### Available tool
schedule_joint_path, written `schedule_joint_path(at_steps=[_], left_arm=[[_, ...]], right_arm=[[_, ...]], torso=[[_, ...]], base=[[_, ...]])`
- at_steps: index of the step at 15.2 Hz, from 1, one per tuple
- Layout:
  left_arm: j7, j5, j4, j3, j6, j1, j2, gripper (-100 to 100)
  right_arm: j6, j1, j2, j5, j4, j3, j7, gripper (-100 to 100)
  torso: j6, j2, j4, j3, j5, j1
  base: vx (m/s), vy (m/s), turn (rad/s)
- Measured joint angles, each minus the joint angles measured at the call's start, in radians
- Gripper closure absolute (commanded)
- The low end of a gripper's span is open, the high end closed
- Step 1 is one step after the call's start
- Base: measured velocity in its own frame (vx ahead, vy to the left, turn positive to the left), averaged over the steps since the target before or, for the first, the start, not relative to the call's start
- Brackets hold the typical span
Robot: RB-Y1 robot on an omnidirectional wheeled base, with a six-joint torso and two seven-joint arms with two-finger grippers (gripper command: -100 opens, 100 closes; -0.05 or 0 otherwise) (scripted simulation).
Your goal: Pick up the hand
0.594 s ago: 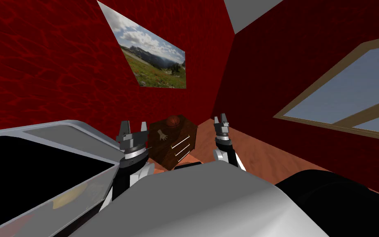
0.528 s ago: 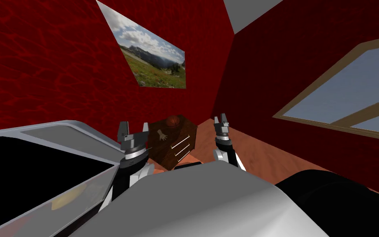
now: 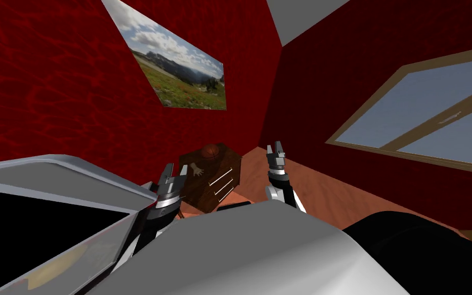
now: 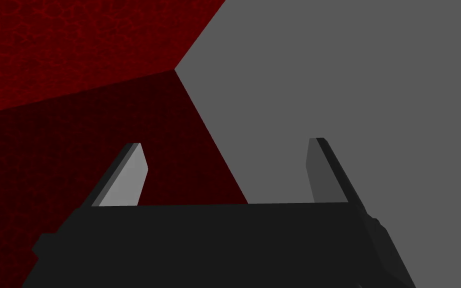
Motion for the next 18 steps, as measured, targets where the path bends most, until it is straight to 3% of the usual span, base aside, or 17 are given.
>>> schedule_joint_path(at_steps=[11,15,18], left_arm=[[0.081,-0.047,0.211,0.089,-0.037,0.147,0.09,-100],[0.115,-0.068,0.312,0.128,-0.067,0.213,0.124,-100],[0.135,-0.083,0.379,0.147,-0.062,0.231,0.142,-100]], right_arm=[[0.0,0.0,0.0,0.0,0.0,0.0,0.0,0],[0.0,0.0,0.0,0.0,0.0,0.0,0.0,0],[0.0,0.0,0.0,0.0,0.0,0.0,0.0,0]], torso=[[0.0,-0.001,0.0,-0.001,0.0,0.001],[0.0,-0.002,0.0,-0.001,0.0,0.0],[0.0,-0.002,0.0,-0.001,0.0,0.001]], base=[[-0.005,-0.036,-0.126],[0.012,-0.038,-0.179],[0.015,-0.029,-0.112]])
